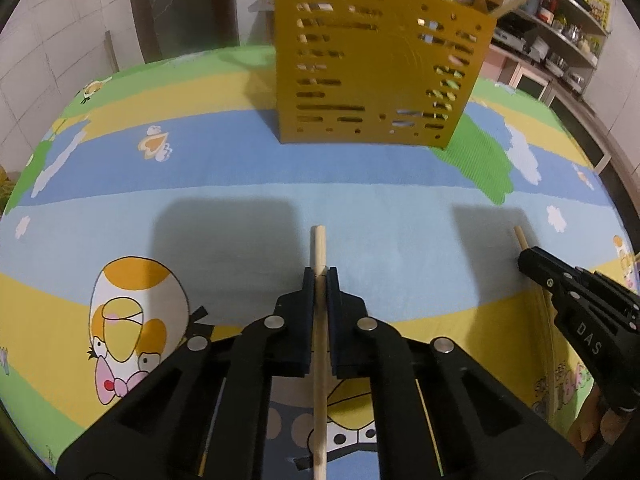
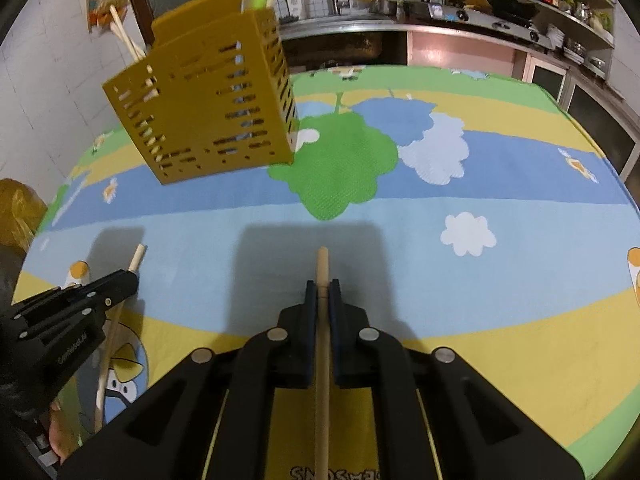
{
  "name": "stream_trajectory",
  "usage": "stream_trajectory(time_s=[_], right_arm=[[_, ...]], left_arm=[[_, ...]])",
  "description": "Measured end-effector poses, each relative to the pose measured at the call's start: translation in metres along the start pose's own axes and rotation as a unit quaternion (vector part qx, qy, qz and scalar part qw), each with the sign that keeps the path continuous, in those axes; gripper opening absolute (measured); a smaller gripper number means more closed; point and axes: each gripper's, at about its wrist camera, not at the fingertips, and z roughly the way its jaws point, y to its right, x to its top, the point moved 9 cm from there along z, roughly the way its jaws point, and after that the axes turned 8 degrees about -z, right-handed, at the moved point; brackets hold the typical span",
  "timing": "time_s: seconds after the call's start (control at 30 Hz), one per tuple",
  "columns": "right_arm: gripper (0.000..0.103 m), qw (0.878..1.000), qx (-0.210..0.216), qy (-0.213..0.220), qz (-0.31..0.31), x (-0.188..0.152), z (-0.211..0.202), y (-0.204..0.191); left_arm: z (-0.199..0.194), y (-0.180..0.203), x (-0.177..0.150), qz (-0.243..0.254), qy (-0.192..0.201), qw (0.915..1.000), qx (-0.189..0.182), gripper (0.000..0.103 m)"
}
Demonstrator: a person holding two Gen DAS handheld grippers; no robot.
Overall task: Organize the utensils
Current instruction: 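Lift the chopstick with the right gripper toward the holder while the left gripper lifts its chopstick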
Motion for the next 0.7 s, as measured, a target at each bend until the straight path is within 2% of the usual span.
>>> stream_trajectory(time_s=[0.1,0.2,0.33,0.57,0.7], right_arm=[[0.006,0.999,0.009,0.032,0.014,0.005,-0.019,-0.002],[0.006,0.997,0.009,0.077,0.018,0.014,-0.043,-0.003],[0.006,0.989,0.005,0.143,0.017,0.029,-0.080,-0.007],[0.006,0.965,-0.021,0.260,-0.002,0.045,-0.142,-0.019],[0.006,0.951,-0.029,0.308,-0.010,0.046,-0.164,-0.028]], left_arm=[[-0.014,-0.006,0.006,-0.010,0.023,0.9996,-0.009,0.004],[-0.039,-0.013,0.017,-0.022,0.063,0.9976,-0.019,0.004],[-0.081,-0.019,0.030,-0.029,0.133,0.9904,-0.023,0.004],[-0.138,-0.029,0.035,-0.035,0.220,0.9742,-0.036,0.004],[-0.159,-0.031,0.032,-0.035,0.253,0.9660,-0.043,0.004]])
